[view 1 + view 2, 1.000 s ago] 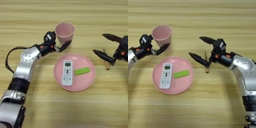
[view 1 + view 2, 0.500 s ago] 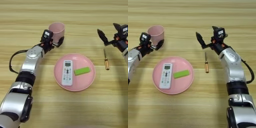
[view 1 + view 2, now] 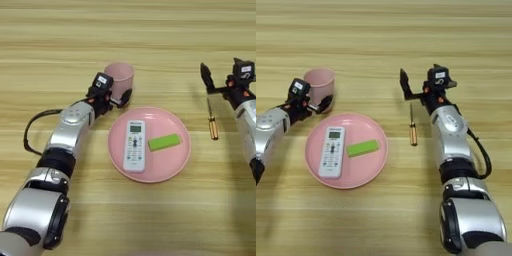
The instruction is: Move the objects on the table
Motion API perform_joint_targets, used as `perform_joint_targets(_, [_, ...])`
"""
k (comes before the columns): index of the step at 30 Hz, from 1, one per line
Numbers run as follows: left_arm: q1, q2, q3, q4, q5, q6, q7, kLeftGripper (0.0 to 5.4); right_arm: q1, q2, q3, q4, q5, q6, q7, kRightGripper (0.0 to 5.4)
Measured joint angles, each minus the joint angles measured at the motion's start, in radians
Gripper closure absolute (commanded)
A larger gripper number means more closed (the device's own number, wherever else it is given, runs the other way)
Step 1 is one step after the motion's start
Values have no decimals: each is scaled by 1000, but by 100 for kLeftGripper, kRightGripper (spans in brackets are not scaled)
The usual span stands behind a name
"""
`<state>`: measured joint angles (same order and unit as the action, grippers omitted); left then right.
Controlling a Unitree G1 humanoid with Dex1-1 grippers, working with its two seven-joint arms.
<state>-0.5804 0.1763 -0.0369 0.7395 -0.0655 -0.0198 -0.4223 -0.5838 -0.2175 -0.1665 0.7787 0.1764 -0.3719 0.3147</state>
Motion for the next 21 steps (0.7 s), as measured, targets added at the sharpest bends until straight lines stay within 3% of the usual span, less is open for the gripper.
perform_joint_targets(11, [5, -4, -1, 1, 18, -14, 8, 134, -31, 2, -38, 90, 15, -56, -1, 0])
perform_joint_targets(21, [38, -7, -6, -27, 20, -27, 7, 24, -41, 2, -42, 131, 15, -76, -1, 0])
